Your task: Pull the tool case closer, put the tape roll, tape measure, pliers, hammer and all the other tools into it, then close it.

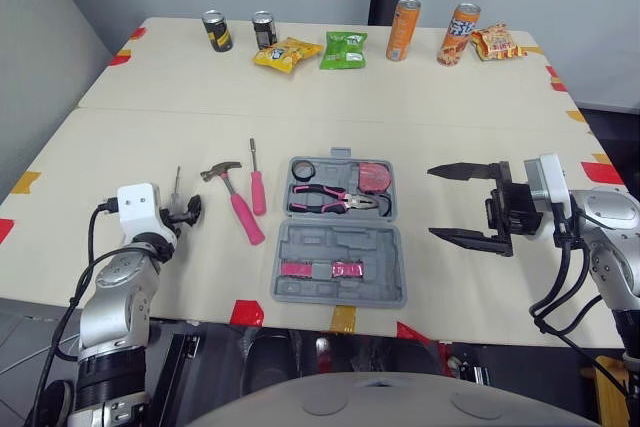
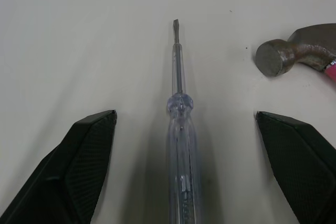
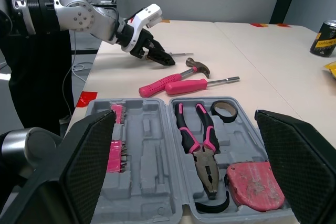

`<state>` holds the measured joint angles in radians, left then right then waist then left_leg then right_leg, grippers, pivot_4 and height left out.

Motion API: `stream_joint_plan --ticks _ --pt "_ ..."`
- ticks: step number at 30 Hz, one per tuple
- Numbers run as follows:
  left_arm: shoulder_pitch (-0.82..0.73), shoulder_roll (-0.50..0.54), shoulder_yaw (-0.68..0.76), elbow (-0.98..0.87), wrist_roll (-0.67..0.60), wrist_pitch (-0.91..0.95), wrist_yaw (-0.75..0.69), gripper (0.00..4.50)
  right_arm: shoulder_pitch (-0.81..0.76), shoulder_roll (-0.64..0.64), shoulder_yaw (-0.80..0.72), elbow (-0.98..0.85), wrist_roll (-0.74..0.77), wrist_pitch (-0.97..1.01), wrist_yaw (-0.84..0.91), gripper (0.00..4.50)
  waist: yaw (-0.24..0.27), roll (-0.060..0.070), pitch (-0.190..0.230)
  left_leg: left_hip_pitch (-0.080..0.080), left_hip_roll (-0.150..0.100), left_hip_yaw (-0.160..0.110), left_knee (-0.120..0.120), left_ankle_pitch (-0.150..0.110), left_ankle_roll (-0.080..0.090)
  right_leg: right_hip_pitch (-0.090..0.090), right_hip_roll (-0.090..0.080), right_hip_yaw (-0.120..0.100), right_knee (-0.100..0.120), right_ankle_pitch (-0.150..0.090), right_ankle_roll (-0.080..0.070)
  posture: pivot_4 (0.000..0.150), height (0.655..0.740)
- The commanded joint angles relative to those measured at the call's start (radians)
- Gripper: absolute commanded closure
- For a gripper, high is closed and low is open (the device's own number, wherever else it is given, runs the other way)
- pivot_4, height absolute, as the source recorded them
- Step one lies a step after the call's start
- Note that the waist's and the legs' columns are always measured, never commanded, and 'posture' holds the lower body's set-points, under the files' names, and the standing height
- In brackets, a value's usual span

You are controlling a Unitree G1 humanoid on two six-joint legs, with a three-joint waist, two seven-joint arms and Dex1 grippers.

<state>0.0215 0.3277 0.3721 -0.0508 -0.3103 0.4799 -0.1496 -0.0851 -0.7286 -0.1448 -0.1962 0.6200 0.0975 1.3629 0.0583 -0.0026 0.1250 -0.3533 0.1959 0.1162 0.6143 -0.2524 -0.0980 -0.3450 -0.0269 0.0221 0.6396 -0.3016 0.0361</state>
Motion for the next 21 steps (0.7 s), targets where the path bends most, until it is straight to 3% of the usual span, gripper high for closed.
stream_joint_plan --ticks 1,3,13,14,21 --pt "-0.013 0.000 0.012 0.014 -0.009 -0.009 -0.009 0.24 -0.007 0.004 -0.015 -0.001 0.003 -0.019 -0.002 0.00 0.000 0.000 0.000 0.000 0.000 0.000 0.000 0.000 0.000 0.000 0.000 0.000 0.000 0.000 0.000 0.150 0.7385" --pt "-0.015 -0.008 0.021 0.016 -0.017 -0.004 -0.004 0.70 -0.005 0.003 -0.016 -0.001 0.003 -0.021 -0.003 0.00 0.000 0.000 0.000 0.000 0.000 0.000 0.000 0.000 0.000 0.000 0.000 0.000 0.000 0.000 0.000 0.150 0.7385" --pt "-0.022 -0.013 0.047 0.032 -0.025 -0.003 -0.007 4.24 -0.001 0.003 -0.011 0.000 -0.001 -0.029 -0.005 0.00 0.000 0.000 0.000 0.000 0.000 0.000 0.000 0.000 0.000 0.000 0.000 0.000 0.000 0.000 0.000 0.150 0.7385" --pt "-0.022 -0.012 0.050 0.031 -0.025 -0.003 -0.006 4.40 0.000 0.003 -0.010 0.000 -0.001 -0.030 -0.005 0.00 0.000 0.000 0.000 0.000 0.000 0.000 0.000 0.000 0.000 0.000 0.000 0.000 0.000 0.000 0.000 0.150 0.7385" --pt "0.015 0.047 0.062 -0.015 -0.046 -0.021 -0.097 4.40 -0.001 0.004 -0.005 0.000 -0.001 -0.033 0.000 0.00 -0.002 0.000 0.000 0.000 0.000 0.000 0.000 0.000 0.000 0.000 0.000 0.000 0.000 0.000 0.000 0.150 0.7385"
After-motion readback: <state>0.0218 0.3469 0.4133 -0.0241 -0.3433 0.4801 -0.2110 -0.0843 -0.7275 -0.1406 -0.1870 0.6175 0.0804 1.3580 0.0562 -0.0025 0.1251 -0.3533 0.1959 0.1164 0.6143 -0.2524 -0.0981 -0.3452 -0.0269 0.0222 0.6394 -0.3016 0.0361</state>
